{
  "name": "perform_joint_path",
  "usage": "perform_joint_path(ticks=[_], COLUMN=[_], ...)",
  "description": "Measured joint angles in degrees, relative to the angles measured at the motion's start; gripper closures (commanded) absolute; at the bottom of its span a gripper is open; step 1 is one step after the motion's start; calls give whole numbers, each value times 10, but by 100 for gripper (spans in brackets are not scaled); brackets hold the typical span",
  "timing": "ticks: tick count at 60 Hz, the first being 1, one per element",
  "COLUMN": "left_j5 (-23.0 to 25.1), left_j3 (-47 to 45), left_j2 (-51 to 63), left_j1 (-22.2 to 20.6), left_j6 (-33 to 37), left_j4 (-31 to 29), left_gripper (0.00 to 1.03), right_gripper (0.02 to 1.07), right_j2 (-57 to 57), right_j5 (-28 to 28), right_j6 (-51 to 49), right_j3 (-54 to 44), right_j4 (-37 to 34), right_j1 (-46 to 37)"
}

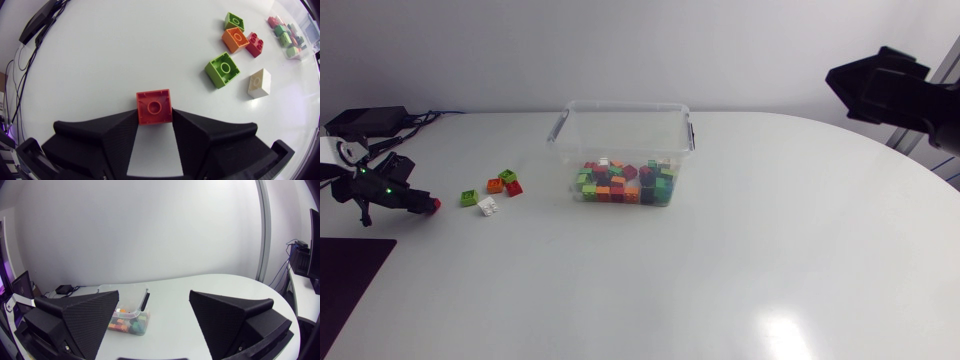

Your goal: Place the duplo bricks in the container

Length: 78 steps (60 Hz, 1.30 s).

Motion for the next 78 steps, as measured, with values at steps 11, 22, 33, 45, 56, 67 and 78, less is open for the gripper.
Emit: perform_joint_path(ticks=[11,22,33,45,56,67,78], left_j5=[0,13,36,68,73,58,28], left_j3=[-1,-59,-107,-146,-154,-163,-160], left_j2=[-2,-77,-221,-375,-435,-448,-447], left_j1=[0,0,-3,-51,-134,-226,-290], left_j6=[-15,-15,-36,-90,-163,-224,-268], left_j4=[0,15,17,19,13,14,22], left_gripper=[68,68,68,68,68,67,67], right_gripper=[6,6,6,6,6,6,6], right_j2=[-47,-92,-155,-247,-350,-393,-393], right_j5=[0,0,1,8,14,29,24], right_j6=[0,-10,-35,-93,-151,-172,-188], right_j3=[-24,-38,-82,-157,-230,-299,-370], right_j4=[-12,-17,-3,31,50,63,176], right_j1=[-8,-16,-28,-47,-63,-103,-146])
